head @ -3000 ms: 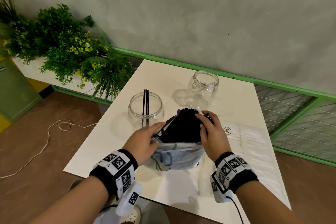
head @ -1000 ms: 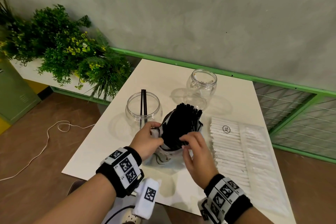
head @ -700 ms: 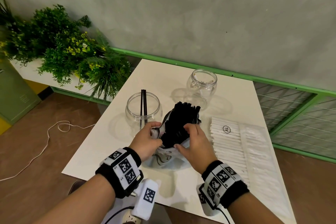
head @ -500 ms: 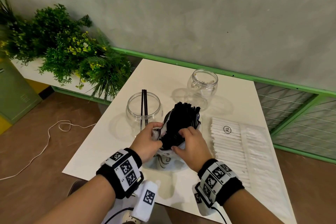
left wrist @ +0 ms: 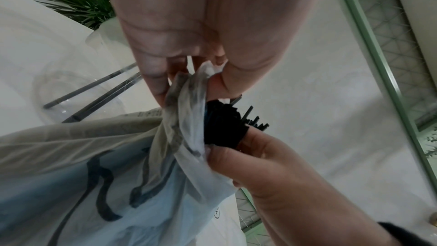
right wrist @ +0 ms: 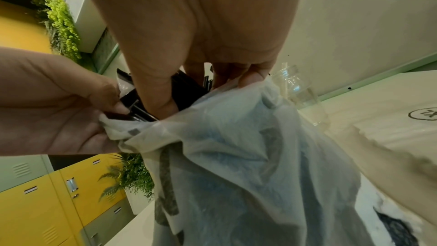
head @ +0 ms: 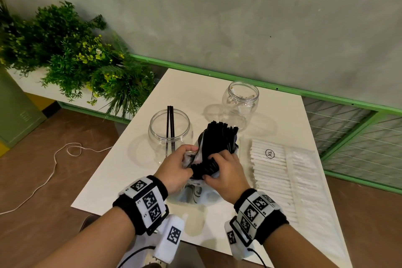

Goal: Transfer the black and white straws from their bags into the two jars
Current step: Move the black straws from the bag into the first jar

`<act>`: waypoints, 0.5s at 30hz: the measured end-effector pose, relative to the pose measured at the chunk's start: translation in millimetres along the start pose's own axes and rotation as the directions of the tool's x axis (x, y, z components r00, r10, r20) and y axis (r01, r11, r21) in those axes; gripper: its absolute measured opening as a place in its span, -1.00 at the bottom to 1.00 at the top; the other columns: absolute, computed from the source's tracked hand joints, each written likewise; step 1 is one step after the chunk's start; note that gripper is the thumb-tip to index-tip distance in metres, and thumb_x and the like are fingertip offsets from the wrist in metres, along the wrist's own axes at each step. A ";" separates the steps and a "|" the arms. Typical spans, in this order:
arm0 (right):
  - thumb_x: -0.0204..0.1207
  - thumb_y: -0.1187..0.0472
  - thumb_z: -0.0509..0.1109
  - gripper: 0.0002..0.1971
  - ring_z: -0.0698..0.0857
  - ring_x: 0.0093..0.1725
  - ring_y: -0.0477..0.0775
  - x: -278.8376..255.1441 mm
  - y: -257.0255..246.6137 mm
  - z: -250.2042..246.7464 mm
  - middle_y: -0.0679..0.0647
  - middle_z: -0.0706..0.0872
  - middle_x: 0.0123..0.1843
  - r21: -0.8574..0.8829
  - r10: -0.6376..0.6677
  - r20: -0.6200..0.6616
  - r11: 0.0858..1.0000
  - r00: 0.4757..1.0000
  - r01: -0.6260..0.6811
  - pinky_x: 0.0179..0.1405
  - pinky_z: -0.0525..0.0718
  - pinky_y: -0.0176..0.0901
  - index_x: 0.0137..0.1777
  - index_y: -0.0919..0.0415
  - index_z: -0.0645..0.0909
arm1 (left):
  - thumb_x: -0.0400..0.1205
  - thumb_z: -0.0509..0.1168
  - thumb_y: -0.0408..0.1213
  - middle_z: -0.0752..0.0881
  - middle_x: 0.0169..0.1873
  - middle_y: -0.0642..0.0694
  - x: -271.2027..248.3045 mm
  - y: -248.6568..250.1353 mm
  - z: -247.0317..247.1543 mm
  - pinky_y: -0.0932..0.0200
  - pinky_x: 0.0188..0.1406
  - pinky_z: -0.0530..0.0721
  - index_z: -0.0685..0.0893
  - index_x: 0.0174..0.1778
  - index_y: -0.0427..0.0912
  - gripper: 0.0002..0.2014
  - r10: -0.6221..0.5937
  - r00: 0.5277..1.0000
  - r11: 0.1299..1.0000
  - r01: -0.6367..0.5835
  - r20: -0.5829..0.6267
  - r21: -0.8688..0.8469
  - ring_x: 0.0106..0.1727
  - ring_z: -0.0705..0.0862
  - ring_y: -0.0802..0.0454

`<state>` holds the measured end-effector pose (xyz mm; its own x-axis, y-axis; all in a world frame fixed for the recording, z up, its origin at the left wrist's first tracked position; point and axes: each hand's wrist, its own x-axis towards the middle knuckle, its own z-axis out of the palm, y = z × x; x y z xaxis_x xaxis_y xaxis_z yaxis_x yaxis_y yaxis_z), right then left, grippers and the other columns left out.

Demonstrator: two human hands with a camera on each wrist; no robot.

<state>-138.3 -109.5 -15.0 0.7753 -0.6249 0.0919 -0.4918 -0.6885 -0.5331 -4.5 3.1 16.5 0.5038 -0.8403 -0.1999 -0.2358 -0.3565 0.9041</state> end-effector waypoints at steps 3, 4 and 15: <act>0.27 -0.05 0.42 -0.65 0.49 0.02 0.11 0.3 -0.8 -2.3 -0.06 0.64 -0.03 0.014 -0.011 0.016 1.000 1.000 0.010 -0.05 0.52 0.00 0.03 0.05 0.63 | 0.48 0.22 -0.59 0.56 -0.28 -0.02 -0.6 -0.1 0.3 0.18 -0.07 0.60 0.50 0.19 0.19 -0.44 -0.002 1.000 1.000 0.002 0.005 0.014 -0.26 0.54 -0.03; 0.30 -0.02 0.45 -0.70 0.50 0.01 0.09 -0.7 -0.6 -3.1 -0.10 0.67 -0.06 0.030 -0.016 0.023 0.999 1.000 0.016 -0.06 0.52 0.00 0.01 0.03 0.61 | 0.49 0.22 -0.59 0.50 -0.34 0.02 -1.3 0.4 0.4 0.22 -0.14 0.56 0.49 0.19 0.18 -0.45 -0.007 1.000 1.000 0.007 0.007 0.016 -0.32 0.49 0.02; 0.30 0.28 0.57 -0.36 0.55 0.09 0.19 -0.7 18.7 -30.1 0.11 0.59 0.15 -0.078 -0.117 -0.491 0.993 0.863 0.090 0.09 0.59 0.16 0.35 0.07 0.37 | 0.27 0.23 -0.30 0.75 -0.03 -0.14 -5.2 -0.7 1.7 -0.06 0.22 0.65 0.49 0.09 0.31 -0.49 -0.052 0.999 0.998 0.051 -0.005 -0.026 0.07 0.70 -0.02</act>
<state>-160.0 -133.0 0.3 0.5321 -0.6399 0.5544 -0.4495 -0.7684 -0.4555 -8.4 7.0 16.2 0.5193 -0.8188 -0.2445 -0.1875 -0.3883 0.9022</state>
